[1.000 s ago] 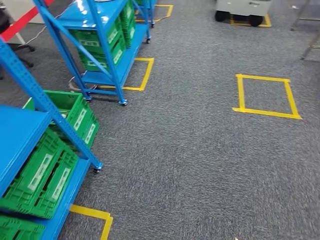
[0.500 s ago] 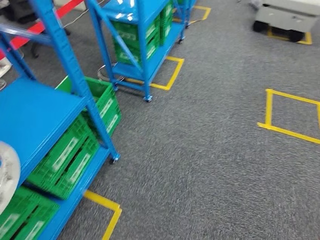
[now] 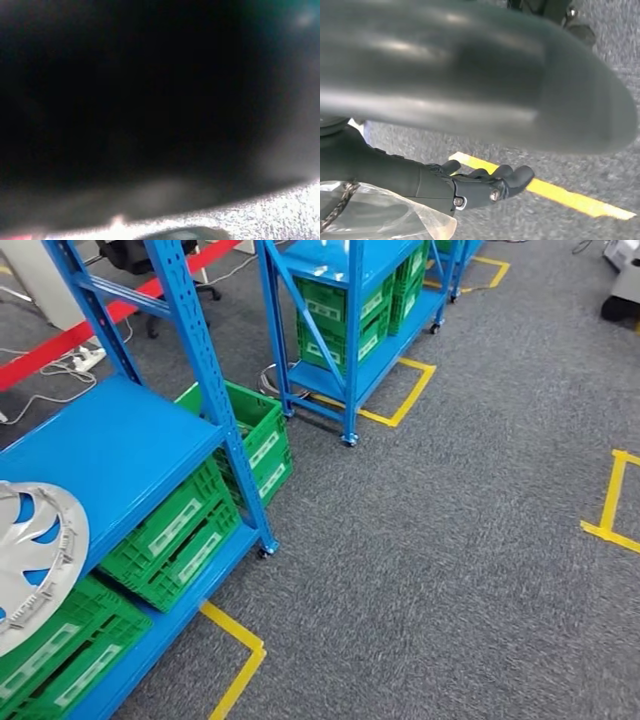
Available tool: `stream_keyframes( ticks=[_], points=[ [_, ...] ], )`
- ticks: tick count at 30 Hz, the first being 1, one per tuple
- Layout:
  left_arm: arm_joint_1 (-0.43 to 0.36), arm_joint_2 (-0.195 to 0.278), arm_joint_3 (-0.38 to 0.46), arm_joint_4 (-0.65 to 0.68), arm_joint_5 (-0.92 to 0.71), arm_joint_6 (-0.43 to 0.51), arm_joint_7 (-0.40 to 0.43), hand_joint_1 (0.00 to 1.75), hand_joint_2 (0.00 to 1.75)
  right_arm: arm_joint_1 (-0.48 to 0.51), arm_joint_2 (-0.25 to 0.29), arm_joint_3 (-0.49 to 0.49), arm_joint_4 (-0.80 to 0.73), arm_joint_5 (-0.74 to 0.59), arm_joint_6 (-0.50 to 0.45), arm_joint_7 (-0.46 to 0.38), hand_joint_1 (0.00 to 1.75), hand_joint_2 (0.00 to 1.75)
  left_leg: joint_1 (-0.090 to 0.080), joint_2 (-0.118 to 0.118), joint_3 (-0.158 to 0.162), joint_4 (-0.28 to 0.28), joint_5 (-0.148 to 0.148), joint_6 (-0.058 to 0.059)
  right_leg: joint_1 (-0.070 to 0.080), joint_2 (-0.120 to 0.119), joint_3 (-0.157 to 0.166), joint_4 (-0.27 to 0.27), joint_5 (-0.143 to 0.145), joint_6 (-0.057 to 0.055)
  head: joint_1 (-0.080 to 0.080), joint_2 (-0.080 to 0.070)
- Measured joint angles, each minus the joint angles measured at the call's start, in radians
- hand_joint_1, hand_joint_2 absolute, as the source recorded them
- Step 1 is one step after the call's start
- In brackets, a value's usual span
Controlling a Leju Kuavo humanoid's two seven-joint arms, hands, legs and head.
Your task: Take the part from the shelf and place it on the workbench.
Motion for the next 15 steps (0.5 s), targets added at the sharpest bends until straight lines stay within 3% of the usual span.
stream_keyframes(
  ticks=[2,3,4,6,8,10,11,12,13,15],
  points=[
    [-0.007,0.0,0.0,0.01,0.007,0.005,-0.008,0.0,0.0,0.004,-0.001,0.001,0.0,0.001,0.0,0.0,0.0,0.0,0.004,0.037,-0.069,0.134,-0.054,-0.008,0.003,-0.036,0.003,-0.001,-0.005,-0.006,-0.003,0.0],
    [-0.008,0.0,0.0,0.016,0.009,0.006,-0.011,0.0,0.0,0.004,-0.001,0.001,0.0,0.001,0.0,0.0,0.0,0.0,0.005,0.042,-0.089,0.171,-0.059,-0.01,0.004,-0.052,0.004,-0.001,-0.007,-0.007,-0.003,0.0],
    [-0.008,0.0,0.0,0.021,0.011,0.007,-0.014,0.0,0.0,0.003,-0.001,0.002,0.0,0.001,0.0,0.0,0.0,0.0,0.007,0.045,-0.092,0.174,-0.045,-0.011,0.004,-0.066,0.007,-0.001,-0.01,-0.007,-0.003,0.0],
    [-0.009,0.0,0.0,0.029,0.014,0.011,-0.018,0.0,0.0,0.0,-0.002,0.003,0.0,0.002,0.0,0.0,0.0,0.0,0.006,0.065,-0.041,0.069,0.028,-0.005,0.005,-0.09,0.017,-0.001,-0.017,-0.004,-0.003,0.0],
    [-0.014,0.0,0.0,0.036,0.018,0.015,-0.021,0.0,0.0,-0.001,-0.002,0.005,0.0,0.002,0.0,0.001,0.0,0.0,-0.003,0.109,0.023,-0.058,0.074,0.006,0.009,-0.111,0.023,0.0,-0.027,0.006,-0.004,0.0],
    [-0.019,0.0,0.0,0.042,0.021,0.017,-0.023,0.0,0.0,-0.002,-0.002,0.008,0.0,0.002,0.0,0.001,0.0,0.0,-0.011,0.127,0.043,-0.101,0.072,0.017,0.013,-0.133,0.026,0.0,-0.036,0.017,-0.002,0.0],
    [-0.02,0.0,0.0,0.046,0.022,0.017,-0.024,0.0,0.0,-0.004,-0.002,0.009,0.0,0.002,0.0,0.001,0.0,0.0,-0.011,0.117,0.043,-0.105,0.071,0.022,0.013,-0.144,0.034,-0.002,-0.038,0.022,-0.002,0.0],
    [-0.019,0.0,0.0,0.049,0.022,0.018,-0.025,0.0,0.0,-0.008,-0.003,0.01,0.0,0.002,-0.001,0.002,0.0,0.0,-0.009,0.106,0.045,-0.109,0.073,0.027,0.012,-0.143,0.039,-0.002,-0.042,0.027,-0.001,0.0],
    [-0.019,0.0,0.0,0.052,0.023,0.018,-0.025,0.0,0.0,-0.011,-0.003,0.01,0.0,0.002,-0.001,0.001,0.0,0.0,-0.007,0.095,0.048,-0.114,0.076,0.033,0.01,-0.124,0.04,0.009,-0.053,0.031,0.0,0.0],
    [-0.022,-0.002,0.0,0.055,0.023,0.019,-0.025,0.0,0.0,-0.011,-0.004,0.012,0.0,0.003,-0.001,0.001,0.0,0.0,-0.001,0.071,0.052,-0.121,0.081,0.043,0.007,-0.062,0.004,0.09,-0.101,0.037,0.004,0.0]
  ],
)
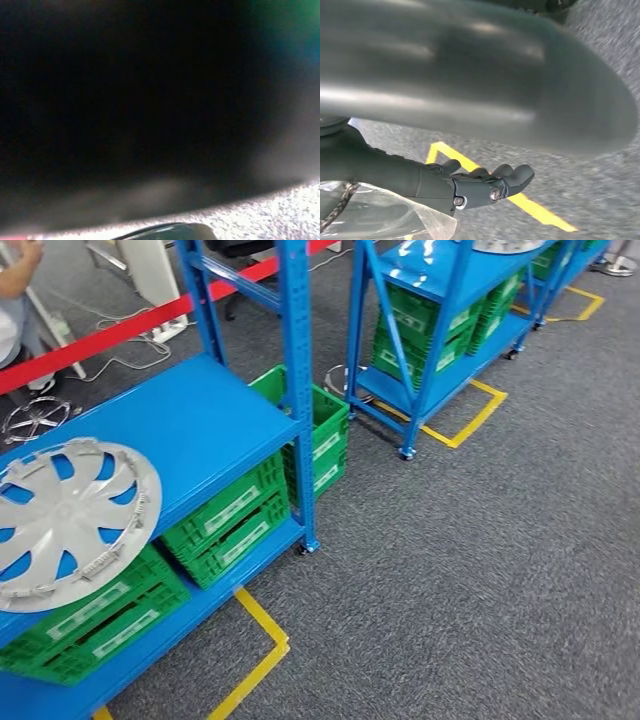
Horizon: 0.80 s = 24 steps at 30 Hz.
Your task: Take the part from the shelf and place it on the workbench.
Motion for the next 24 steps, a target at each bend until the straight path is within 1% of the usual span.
stream_keyframes(
  ticks=[1,2,3,4,5,6,7,8,9,10,11,12,13,14,15,16,17,18,19,20,21,22,23,24],
  points=[
    [-0.002,-0.001,0.0,0.002,0.0,0.0,-0.001,0.0,0.0,0.002,-0.001,0.001,0.0,0.0,0.0,0.0,0.0,0.0,0.001,-0.013,0.0,0.0,0.0,0.003,-0.001,0.024,-0.036,0.069,-0.032,0.001,0.002,0.0],
    [-0.004,-0.002,0.0,0.004,0.002,0.0,-0.001,0.0,0.0,0.005,-0.001,0.002,0.0,0.0,0.0,0.001,0.0,0.0,0.001,-0.027,0.0,0.0,-0.001,0.004,-0.001,0.034,-0.074,0.138,-0.056,0.003,0.003,0.0],
    [-0.005,-0.002,0.0,0.006,0.003,0.0,-0.002,0.0,0.0,0.007,-0.002,0.003,0.0,0.001,0.0,0.002,0.0,0.0,0.0,-0.042,0.001,0.0,-0.002,0.005,-0.001,0.037,-0.105,0.185,-0.064,0.004,0.003,0.0],
    [-0.005,-0.003,0.0,0.009,0.005,0.0,-0.002,0.0,0.0,0.007,-0.003,0.004,0.0,0.001,-0.001,0.002,0.0,0.0,0.0,-0.057,0.003,0.0,-0.003,0.005,-0.001,0.039,-0.12,0.195,-0.05,0.005,0.003,0.0],
    [-0.005,-0.003,0.0,0.012,0.006,0.0,-0.003,0.0,0.0,0.007,-0.003,0.005,0.0,0.001,-0.001,0.002,0.0,0.0,0.001,-0.072,0.007,0.001,-0.005,0.004,-0.002,0.041,-0.116,0.164,-0.016,0.005,0.003,0.0],
    [-0.005,-0.003,0.0,0.014,0.007,0.0,-0.004,0.0,0.0,0.007,-0.004,0.005,0.0,0.001,-0.001,0.002,0.0,0.0,0.002,-0.087,0.011,0.001,-0.008,0.001,-0.004,0.05,-0.095,0.101,0.031,0.005,0.003,0.0],
    [-0.006,-0.004,0.0,0.015,0.007,-0.001,-0.004,0.0,0.0,0.007,-0.005,0.005,0.0,0.002,-0.001,0.002,0.0,0.0,0.002,-0.101,0.014,0.002,-0.01,-0.003,-0.007,0.073,-0.068,0.034,0.067,0.005,0.004,0.0],
    [-0.008,-0.005,0.0,0.017,0.007,-0.001,-0.005,0.0,0.0,0.007,-0.006,0.006,0.0,0.002,-0.001,0.002,0.0,0.0,0.001,-0.115,0.015,0.005,-0.013,-0.008,-0.01,0.096,-0.045,-0.024,0.09,0.003,0.003,0.0],
    [-0.01,-0.005,0.0,0.018,0.008,-0.001,-0.005,0.0,0.0,0.007,-0.006,0.006,0.0,0.002,-0.001,0.002,0.0,0.0,0.002,-0.126,0.012,0.007,-0.014,-0.013,-0.012,0.114,-0.029,-0.059,0.1,0.001,0.003,0.0],
    [-0.011,-0.005,0.0,0.02,0.008,-0.001,-0.005,0.0,0.0,0.007,-0.006,0.006,0.0,0.002,-0.002,0.002,0.0,0.0,0.002,-0.137,0.008,0.009,-0.014,-0.019,-0.012,0.124,-0.022,-0.071,0.097,-0.002,0.003,0.0],
    [-0.012,-0.005,0.0,0.022,0.008,-0.001,-0.006,0.0,0.0,0.006,-0.007,0.006,0.0,0.002,-0.003,0.002,0.0,0.0,0.004,-0.149,0.004,0.01,-0.013,-0.025,-0.011,0.117,-0.018,-0.075,0.097,-0.008,0.002,0.0],
    [-0.012,-0.004,0.0,0.024,0.008,-0.001,-0.006,0.0,0.0,0.004,-0.007,0.007,0.0,0.002,-0.004,0.002,0.0,0.0,0.006,-0.151,0.002,0.01,-0.013,-0.03,-0.011,0.106,-0.015,-0.076,0.098,-0.014,0.002,0.0],
    [-0.012,-0.004,0.0,0.026,0.008,-0.001,-0.006,0.0,0.0,0.003,-0.008,0.009,0.0,0.003,-0.005,0.002,0.0,0.0,0.006,-0.135,-0.003,0.017,-0.019,-0.036,-0.01,0.094,-0.013,-0.079,0.099,-0.021,0.0,0.0],
    [-0.013,-0.004,0.0,0.027,0.008,-0.001,-0.006,0.0,0.0,0.002,-0.008,0.01,0.0,0.003,-0.006,0.002,0.0,0.0,0.005,-0.108,-0.014,0.041,-0.035,-0.042,-0.011,0.08,-0.01,-0.082,0.1,-0.028,-0.003,0.0],
    [-0.014,-0.004,0.0,0.028,0.008,-0.001,-0.006,0.0,0.0,0.004,-0.009,0.012,0.0,0.003,-0.006,0.002,0.0,0.0,0.004,-0.075,-0.035,0.086,-0.062,-0.047,-0.011,0.065,-0.007,-0.085,0.099,-0.034,-0.005,0.0],
    [-0.016,-0.004,0.0,0.029,0.008,-0.001,-0.006,0.0,0.0,0.006,-0.009,0.013,0.0,0.003,-0.007,0.002,0.0,0.0,0.004,-0.047,-0.067,0.15,-0.093,-0.051,-0.009,0.048,-0.005,-0.086,0.097,-0.039,-0.008,0.0],
    [-0.017,-0.004,0.0,0.03,0.008,-0.001,-0.007,0.0,0.0,0.008,-0.009,0.014,0.0,0.003,-0.007,0.002,0.0,0.0,0.005,-0.034,-0.103,0.221,-0.123,-0.054,-0.007,0.031,-0.004,-0.086,0.094,-0.042,-0.009,0.0],
    [-0.017,-0.004,0.0,0.031,0.008,-0.001,-0.007,0.0,0.0,0.009,-0.009,0.015,0.0,0.004,-0.007,0.002,0.0,0.0,0.007,-0.029,-0.132,0.276,-0.14,-0.055,-0.006,0.015,-0.002,-0.085,0.092,-0.044,-0.008,0.0],
    [-0.017,-0.003,0.0,0.032,0.008,-0.001,-0.007,0.0,0.0,0.008,-0.009,0.015,0.0,0.004,-0.008,0.002,0.0,0.0,0.008,-0.027,-0.146,0.3,-0.136,-0.056,-0.005,0.001,0.0,-0.085,0.089,-0.044,-0.009,0.0],
    [-0.016,-0.003,0.0,0.033,0.009,-0.001,-0.007,0.0,0.0,0.006,-0.009,0.015,0.0,0.004,-0.008,0.002,0.0,0.0,0.008,-0.025,-0.14,0.285,-0.113,-0.055,-0.005,-0.012,0.004,-0.085,0.086,-0.044,-0.009,0.0],
    [-0.016,-0.002,0.0,0.035,0.009,-0.001,-0.008,0.0,0.0,0.005,-0.009,0.016,0.0,0.004,-0.008,0.002,0.0,0.0,0.008,-0.017,-0.116,0.233,-0.075,-0.052,-0.004,-0.025,0.01,-0.085,0.082,-0.042,-0.009,0.0],
    [-0.017,-0.002,0.0,0.036,0.009,-0.001,-0.008,0.0,0.0,0.004,-0.009,0.017,0.0,0.005,-0.008,0.002,0.0,0.0,0.005,0.006,-0.081,0.161,-0.037,-0.046,-0.004,-0.036,0.015,-0.086,0.077,-0.039,-0.009,0.0],
    [-0.018,-0.001,0.0,0.037,0.01,-0.001,-0.008,0.0,0.0,0.003,-0.009,0.018,0.0,0.005,-0.008,0.002,0.0,0.0,-0.001,0.034,-0.049,0.095,-0.013,-0.04,-0.001,-0.046,0.02,-0.085,0.071,-0.034,-0.009,0.0],
    [-0.02,-0.001,0.0,0.038,0.01,0.0,-0.009,0.0,0.0,0.003,-0.009,0.019,0.0,0.005,-0.008,0.002,0.0,0.0,-0.005,0.057,-0.026,0.049,-0.001,-0.033,0.001,-0.057,0.023,-0.085,0.066,-0.029,-0.009,0.0]
  ],
)
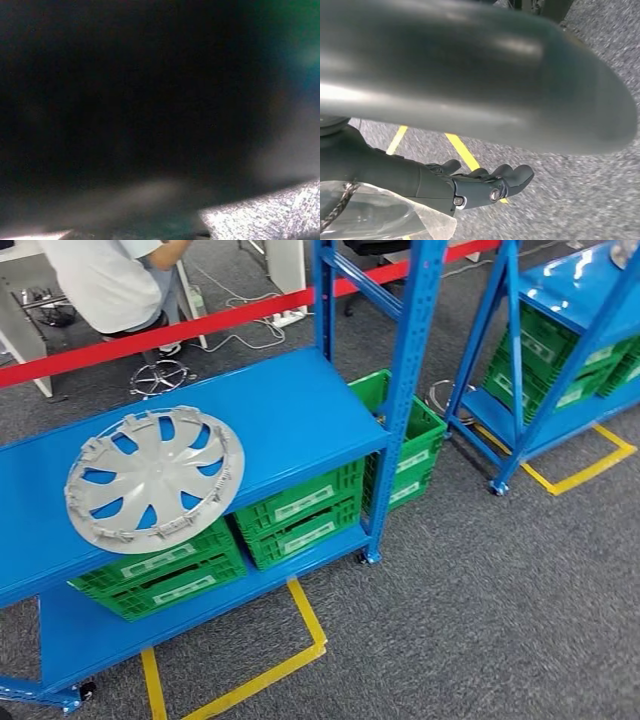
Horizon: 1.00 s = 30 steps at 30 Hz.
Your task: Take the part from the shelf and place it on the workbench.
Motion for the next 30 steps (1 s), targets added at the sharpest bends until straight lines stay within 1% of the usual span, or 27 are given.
stream_keyframes(
  ticks=[1,2,3,4,5,7,8,9,10,11,12,13,14,15,16,17,18,19,21,22,23,24,25,26,27,28,30],
  points=[
    [-0.002,0.0,0.0,0.001,0.001,0.001,-0.001,0.0,0.0,0.0,0.0,0.001,0.0,0.0,0.0,0.0,0.0,0.0,-0.005,0.014,0.01,-0.023,-0.001,0.005,0.002,-0.011,0.002,0.0,-0.005,0.006,0.001,0.0],
    [-0.002,0.001,0.0,0.002,0.002,0.001,-0.001,0.0,0.0,-0.001,0.0,0.002,0.0,0.0,0.0,0.0,0.0,0.0,-0.008,0.009,0.012,-0.027,-0.006,0.009,0.004,-0.024,0.008,-0.002,-0.008,0.01,0.001,0.0],
    [-0.003,0.001,0.0,0.003,0.003,0.002,-0.001,0.0,0.0,-0.003,0.0,0.003,0.0,0.0,-0.001,0.0,0.0,0.0,-0.006,-0.004,0.012,-0.03,-0.005,0.014,0.004,-0.035,0.013,-0.003,-0.011,0.015,0.002,0.0],
    [-0.001,0.001,0.0,0.004,0.004,0.002,-0.002,0.0,0.0,-0.005,0.0,0.003,0.0,0.0,-0.001,0.0,0.0,0.0,-0.004,-0.018,0.013,-0.033,-0.003,0.02,0.003,-0.028,0.017,0.0,-0.018,0.019,0.004,0.0],
    [-0.001,0.002,0.0,0.006,0.006,0.003,-0.002,0.0,0.0,-0.007,0.0,0.003,0.0,0.0,-0.001,0.0,0.0,0.0,-0.001,-0.031,0.015,-0.038,0.0,0.026,0.001,-0.006,0.014,0.017,-0.032,0.023,0.006,0.0],
    [-0.004,0.001,0.0,0.008,0.008,0.003,-0.002,0.0,0.0,-0.006,0.0,0.004,0.0,0.001,-0.001,0.0,0.0,0.0,0.004,-0.057,0.017,-0.042,0.004,0.034,-0.003,0.061,-0.033,0.112,-0.085,0.029,0.012,0.0],
    [-0.006,0.0,0.0,0.008,0.008,0.003,-0.002,0.0,0.0,-0.003,0.0,0.004,0.0,0.001,-0.001,0.001,0.0,0.0,0.005,-0.072,0.016,-0.042,0.004,0.036,-0.004,0.081,-0.072,0.185,-0.114,0.031,0.014,0.0],
    [-0.007,-0.001,0.0,0.009,0.009,0.003,-0.002,0.0,0.0,-0.001,0.0,0.004,0.0,0.001,-0.001,0.001,0.0,0.0,0.005,-0.087,0.017,-0.042,0.004,0.037,-0.004,0.091,-0.109,0.249,-0.132,0.032,0.015,0.0],
    [-0.007,-0.001,0.0,0.011,0.01,0.003,-0.002,0.0,0.0,0.001,0.0,0.005,0.0,0.002,-0.001,0.002,0.0,0.0,0.005,-0.103,0.018,-0.041,0.003,0.037,-0.004,0.095,-0.137,0.284,-0.131,0.034,0.015,0.0],
    [-0.006,-0.001,0.0,0.012,0.012,0.003,-0.002,0.0,0.0,0.001,0.0,0.006,0.0,0.002,-0.002,0.002,0.0,0.0,0.005,-0.119,0.02,-0.041,0.002,0.037,-0.005,0.097,-0.147,0.282,-0.108,0.035,0.015,0.0],
    [-0.006,-0.001,0.0,0.013,0.014,0.003,-0.002,0.0,0.0,0.001,0.0,0.006,0.0,0.002,-0.002,0.002,0.0,0.0,0.005,-0.134,0.023,-0.041,0.0,0.035,-0.007,0.101,-0.137,0.239,-0.068,0.035,0.014,0.0],
    [-0.007,-0.002,0.0,0.014,0.016,0.004,-0.002,0.0,0.0,0.001,0.0,0.008,0.0,0.003,-0.002,0.002,0.0,0.0,0.006,-0.148,0.026,-0.04,-0.002,0.032,-0.009,0.119,-0.116,0.17,-0.022,0.035,0.015,0.0],
    [-0.008,-0.002,0.0,0.015,0.017,0.004,-0.002,0.0,0.0,0.001,0.0,0.009,0.0,0.003,-0.003,0.001,0.0,0.0,0.005,-0.162,0.027,-0.037,-0.005,0.027,-0.013,0.143,-0.091,0.104,0.011,0.033,0.016,0.0],
    [-0.009,-0.002,0.0,0.016,0.018,0.005,-0.002,0.0,0.0,0.001,0.0,0.01,0.0,0.003,-0.003,0.002,0.0,0.0,0.005,-0.176,0.026,-0.034,-0.007,0.022,-0.015,0.164,-0.07,0.054,0.031,0.03,0.016,0.0],
    [-0.01,-0.002,0.0,0.017,0.018,0.006,-0.002,0.0,0.0,0.001,0.0,0.01,0.0,0.003,-0.003,0.002,0.0,0.0,0.005,-0.187,0.022,-0.032,-0.007,0.015,-0.016,0.18,-0.058,0.027,0.037,0.026,0.017,0.0],
    [-0.01,-0.002,0.0,0.018,0.019,0.006,-0.002,0.0,0.0,0.0,0.0,0.01,0.0,0.003,-0.004,0.002,0.0,0.0,0.006,-0.198,0.018,-0.031,-0.006,0.009,-0.015,0.18,-0.053,0.021,0.033,0.021,0.016,0.0],
    [-0.009,-0.002,0.0,0.019,0.019,0.007,-0.002,0.0,0.0,-0.001,0.0,0.011,0.0,0.003,-0.004,0.003,0.0,0.0,0.009,-0.208,0.015,-0.032,-0.005,0.003,-0.014,0.169,-0.05,0.02,0.034,0.014,0.016,0.0],
    [-0.008,-0.001,0.001,0.02,0.019,0.008,-0.002,0.0,0.0,-0.002,0.0,0.011,0.0,0.003,-0.004,0.003,0.0,0.0,0.01,-0.2,0.012,-0.028,-0.008,-0.003,-0.014,0.158,-0.048,0.017,0.035,0.007,0.016,0.0],
    [-0.01,-0.001,0.001,0.021,0.019,0.008,-0.002,0.0,0.0,-0.003,0.0,0.011,0.0,0.003,-0.005,0.003,0.0,0.0,0.009,-0.148,-0.01,0.018,-0.039,-0.015,-0.014,0.13,-0.043,0.012,0.035,-0.006,0.009,0.0],
    [-0.012,-0.001,0.001,0.021,0.019,0.009,-0.002,0.0,0.0,-0.001,0.0,0.011,0.0,0.003,-0.005,0.003,0.0,0.0,0.009,-0.115,-0.035,0.07,-0.068,-0.02,-0.013,0.114,-0.042,0.011,0.034,-0.011,0.006,0.0],
    [-0.014,-0.001,0.001,0.021,0.019,0.01,-0.002,0.0,0.0,0.0,0.0,0.011,0.0,0.003,-0.006,0.003,0.0,0.0,0.011,-0.096,-0.068,0.136,-0.1,-0.024,-0.011,0.098,-0.041,0.011,0.032,-0.014,0.003,0.0],
    [-0.015,0.0,0.001,0.022,0.019,0.011,-0.002,0.0,0.0,0.001,0.0,0.011,0.0,0.003,-0.006,0.003,0.0,0.0,0.013,-0.089,-0.1,0.2,-0.125,-0.027,-0.01,0.082,-0.041,0.011,0.03,-0.016,0.003,0.0],
    [-0.015,0.0,0.001,0.023,0.019,0.012,-0.002,0.0,0.0,0.001,0.0,0.011,0.0,0.003,-0.006,0.003,0.0,0.0,0.014,-0.086,-0.121,0.241,-0.135,-0.029,-0.009,0.067,-0.039,0.011,0.028,-0.017,0.003,0.0],
    [-0.013,0.0,0.001,0.025,0.02,0.013,-0.002,0.0,0.0,0.0,0.0,0.011,0.0,0.003,-0.006,0.003,0.0,0.0,0.015,-0.084,-0.125,0.248,-0.125,-0.029,-0.008,0.053,-0.037,0.011,0.026,-0.017,0.003,0.0],
    [-0.012,0.001,0.001,0.026,0.02,0.014,-0.002,0.0,0.0,-0.001,0.0,0.011,0.0,0.003,-0.006,0.003,0.0,0.0,0.015,-0.078,-0.107,0.213,-0.096,-0.027,-0.008,0.041,-0.034,0.011,0.023,-0.016,0.002,0.0],
    [-0.011,0.001,0.001,0.026,0.02,0.015,-0.002,0.0,0.0,-0.002,0.0,0.011,0.0,0.003,-0.006,0.003,0.0,0.0,0.014,-0.066,-0.075,0.151,-0.058,-0.023,-0.007,0.028,-0.029,0.011,0.02,-0.014,0.002,0.0],
    [-0.013,0.002,0.001,0.027,0.02,0.016,-0.002,0.0,0.0,-0.002,0.0,0.011,0.0,0.003,-0.006,0.003,0.0,0.0,0.006,-0.021,-0.01,0.025,-0.009,-0.01,-0.003,0.007,-0.023,0.011,0.011,-0.005,0.003,0.0]
  ],
)
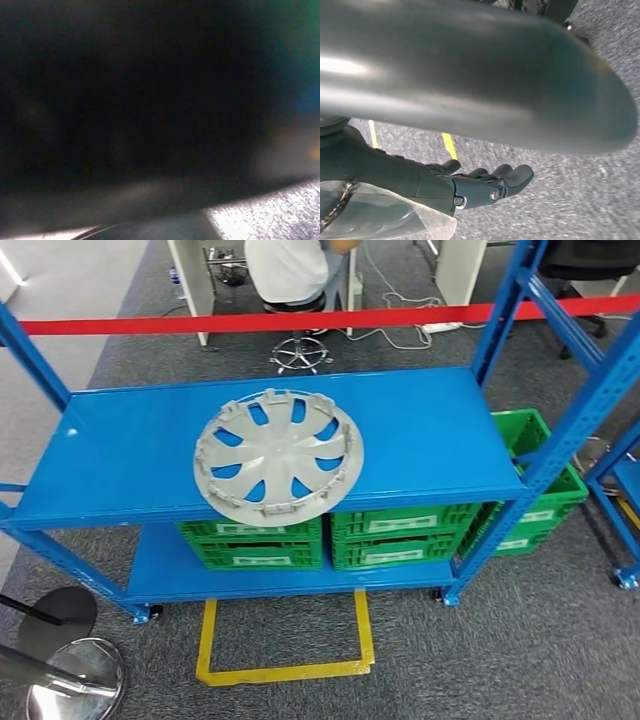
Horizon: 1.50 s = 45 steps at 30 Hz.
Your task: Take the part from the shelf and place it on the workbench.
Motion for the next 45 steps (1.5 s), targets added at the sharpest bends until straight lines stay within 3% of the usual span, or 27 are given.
stream_keyframes(
  ticks=[2,4,6,8,10,11,12,14,15,17,20,21,24,27,31,32,35,36,45],
  points=[
    [-0.002,0.0,0.0,0.0,0.0,0.003,0.0,0.0,0.0,-0.001,0.0,0.0,0.0,0.0,0.0,0.0,0.0,0.0,-0.008,0.021,0.021,-0.045,0.001,0.011,0.005,-0.02,0.004,-0.003,-0.008,0.012,0.001,0.0],
    [0.001,0.0,0.0,0.002,0.0,0.007,0.0,0.0,0.0,-0.005,0.0,0.0,0.0,0.0,0.001,0.0,0.0,0.0,-0.006,0.003,0.023,-0.054,0.002,0.023,0.005,-0.03,0.015,-0.007,-0.012,0.022,0.001,0.0],
    [0.002,0.0,0.0,0.003,0.001,0.012,0.0,0.0,0.0,-0.008,0.0,0.0,0.0,0.0,0.003,0.0,0.0,0.0,0.0,-0.013,0.027,-0.064,0.008,0.035,0.002,0.014,0.008,0.025,-0.038,0.03,0.003,0.0],
    [-0.002,-0.003,0.0,0.004,0.003,0.016,0.001,0.0,0.0,-0.004,0.0,0.0,0.0,-0.001,0.003,0.001,0.0,0.0,0.003,-0.029,0.029,-0.066,0.009,0.043,-0.001,0.072,-0.05,0.141,-0.098,0.034,0.009,0.0],
    [-0.004,-0.005,0.0,0.005,0.004,0.019,0.001,0.0,0.0,0.001,0.0,0.0,0.0,0.0,0.003,0.002,0.0,0.0,0.002,-0.045,0.031,-0.066,0.007,0.047,-0.001,0.087,-0.12,0.264,-0.137,0.037,0.011,0.0],
    [-0.003,-0.005,0.0,0.006,0.005,0.02,0.001,0.0,0.0,0.003,0.0,0.0,0.0,0.0,0.004,0.003,0.0,0.0,0.001,-0.052,0.034,-0.066,0.004,0.047,-0.002,0.088,-0.137,0.28,-0.127,0.038,0.011,0.0],
    [-0.002,-0.006,0.0,0.007,0.007,0.022,0.001,0.0,0.0,0.004,0.0,0.0,0.0,0.0,0.004,0.003,0.0,0.0,0.001,-0.058,0.038,-0.066,0.002,0.046,-0.002,0.089,-0.134,0.255,-0.096,0.038,0.011,0.0],
    [-0.001,-0.007,0.0,0.008,0.008,0.027,0.0,0.0,0.0,0.003,0.0,0.0,0.0,-0.001,0.005,0.003,0.0,0.0,0.001,-0.067,0.049,-0.065,-0.007,0.039,-0.003,0.089,-0.087,0.129,-0.011,0.035,0.012,0.0],
    [-0.001,-0.008,0.0,0.009,0.009,0.03,0.0,0.0,0.0,0.003,0.0,0.0,0.0,-0.002,0.006,0.003,0.0,0.0,-0.001,-0.071,0.053,-0.063,-0.011,0.034,-0.003,0.091,-0.061,0.068,0.016,0.032,0.013,0.0],
    [-0.002,-0.008,0.0,0.012,0.009,0.036,0.001,0.0,0.0,0.002,0.0,0.0,0.0,-0.003,0.01,0.007,0.0,0.0,-0.004,-0.074,0.053,-0.057,-0.017,0.027,-0.002,0.093,-0.036,0.013,0.03,0.023,0.013,0.0],
    [-0.004,-0.008,0.0,0.017,0.008,0.037,0.007,0.0,1.31,0.002,0.0,0.0,0.0,-0.004,0.013,0.018,0.0,0.0,-0.006,-0.075,0.051,-0.055,-0.016,0.034,-0.001,0.094,-0.034,0.009,0.031,0.018,0.013,0.0],
    [-0.005,-0.008,0.0,0.019,0.007,0.036,0.01,0.0,1.75,0.002,0.0,0.0,0.0,-0.005,0.013,0.022,0.0,0.44,-0.005,-0.075,0.052,-0.057,-0.015,0.036,-0.001,0.094,-0.034,0.009,0.03,0.017,0.013,0.0],
    [-0.009,-0.008,0.0,0.025,0.007,0.024,0.019,0.0,1.75,-0.001,0.0,-0.001,0.0,-0.006,0.016,0.036,0.0,1.75,-0.005,-0.075,0.055,-0.064,-0.014,0.037,0.001,0.094,-0.033,0.009,0.027,0.011,0.013,0.0],
    [-0.01,-0.008,0.0,0.028,0.015,0.01,0.022,0.0,1.75,-0.003,0.0,-0.004,-0.001,-0.006,0.028,0.042,0.0,1.75,-0.004,-0.075,0.057,-0.068,-0.014,0.035,0.003,0.093,-0.032,0.009,0.025,0.006,0.013,0.0],
    [-0.006,-0.004,0.003,0.029,0.057,-0.015,0.023,0.0,1.75,0.003,0.0,-0.061,-0.014,0.043,0.056,0.057,0.0,1.75,0.001,-0.075,0.057,-0.069,-0.014,0.014,0.007,0.093,-0.031,0.009,0.025,0.003,0.013,0.0],
    [-0.004,-0.002,0.004,0.029,0.07,-0.021,0.022,0.0,1.31,0.006,0.0,-0.08,-0.019,0.066,0.06,0.062,0.0,1.75,0.001,-0.075,0.057,-0.069,-0.014,0.011,0.007,0.093,-0.031,0.01,0.025,0.003,0.013,0.0],
    [0.001,0.005,0.006,0.029,0.106,-0.039,0.017,0.0,0.0,0.014,0.0,-0.136,-0.037,0.147,0.07,0.078,0.0,0.44,0.001,-0.075,0.056,-0.069,-0.014,0.011,0.007,0.093,-0.03,0.009,0.025,0.003,0.014,0.0],
    [0.003,0.007,0.008,0.029,0.12,-0.046,0.015,0.0,0.0,0.016,0.0,-0.157,-0.044,0.178,0.074,0.084,0.0,0.0,0.001,-0.075,0.057,-0.069,-0.015,0.01,0.006,0.092,-0.03,0.009,0.025,0.003,0.014,0.0],
    [0.024,0.035,0.023,0.028,0.238,-0.103,-0.01,0.0,0.0,0.039,0.0,-0.345,-0.109,0.435,0.104,0.136,0.0,0.0,-0.003,-0.075,0.057,-0.068,-0.015,0.011,0.003,0.092,-0.029,0.009,0.025,0.003,0.014,0.0]
  ],
)
